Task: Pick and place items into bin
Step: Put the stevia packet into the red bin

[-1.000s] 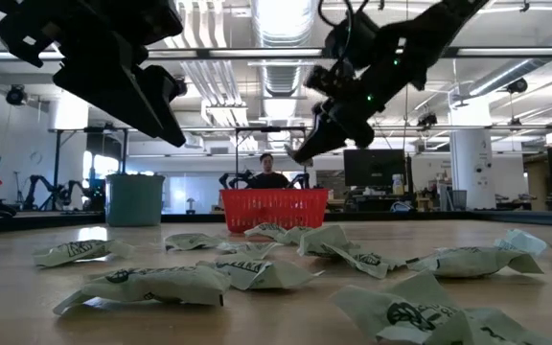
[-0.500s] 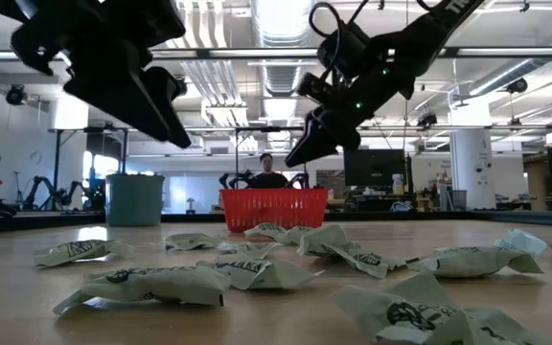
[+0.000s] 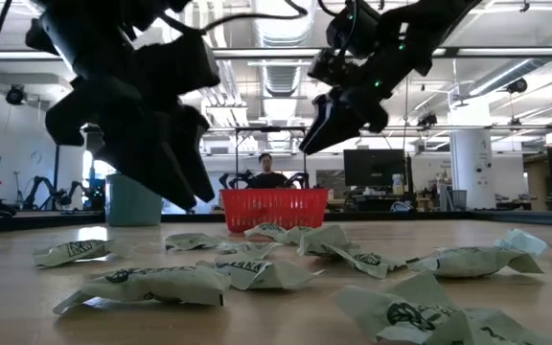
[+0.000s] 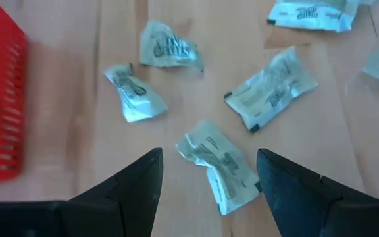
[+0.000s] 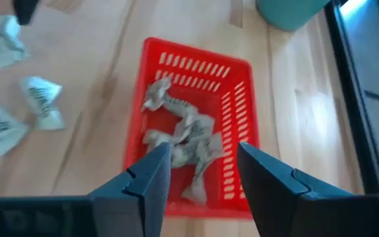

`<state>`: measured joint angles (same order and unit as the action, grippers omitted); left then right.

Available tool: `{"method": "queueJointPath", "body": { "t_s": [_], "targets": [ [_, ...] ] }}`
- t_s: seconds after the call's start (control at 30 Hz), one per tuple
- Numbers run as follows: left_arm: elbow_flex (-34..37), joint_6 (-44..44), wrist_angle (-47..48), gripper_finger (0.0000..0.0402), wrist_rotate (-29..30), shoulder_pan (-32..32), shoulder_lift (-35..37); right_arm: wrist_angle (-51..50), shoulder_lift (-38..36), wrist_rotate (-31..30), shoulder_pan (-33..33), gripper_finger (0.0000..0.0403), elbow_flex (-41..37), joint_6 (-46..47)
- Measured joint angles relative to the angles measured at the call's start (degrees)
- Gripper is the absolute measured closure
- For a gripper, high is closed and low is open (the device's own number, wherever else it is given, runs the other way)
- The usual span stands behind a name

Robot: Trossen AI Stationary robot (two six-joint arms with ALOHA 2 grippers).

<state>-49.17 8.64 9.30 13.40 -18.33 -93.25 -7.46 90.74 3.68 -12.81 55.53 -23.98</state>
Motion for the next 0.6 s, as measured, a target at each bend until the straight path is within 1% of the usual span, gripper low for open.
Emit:
{"method": "queueJointPath", "body": {
  "t_s": [0.23,0.37,0.47,0.6],
  "targets": [
    [0.0,3.0,0.2,0.0174,-6.1,2.3,-3.8,-9.1,-5.8,-0.2,1.6,0.0253,-0.4,4.2],
    [0.0,3.3,0.2,0.0177,-7.1,3.1,-4.3,-12.5,-10.1,-0.2,3.6,0.026,-1.5,6.4],
    [0.0,4.1,0.6,0.0198,-7.2,3.4,-4.4,-14.0,-13.6,-0.9,5.3,0.0265,-2.9,8.0],
    [-0.1,4.3,1.2,0.0256,-7.2,3.4,-4.4,-15.1,-18.8,-1.0,7.6,0.0272,-5.9,9.6]
  ]
}}
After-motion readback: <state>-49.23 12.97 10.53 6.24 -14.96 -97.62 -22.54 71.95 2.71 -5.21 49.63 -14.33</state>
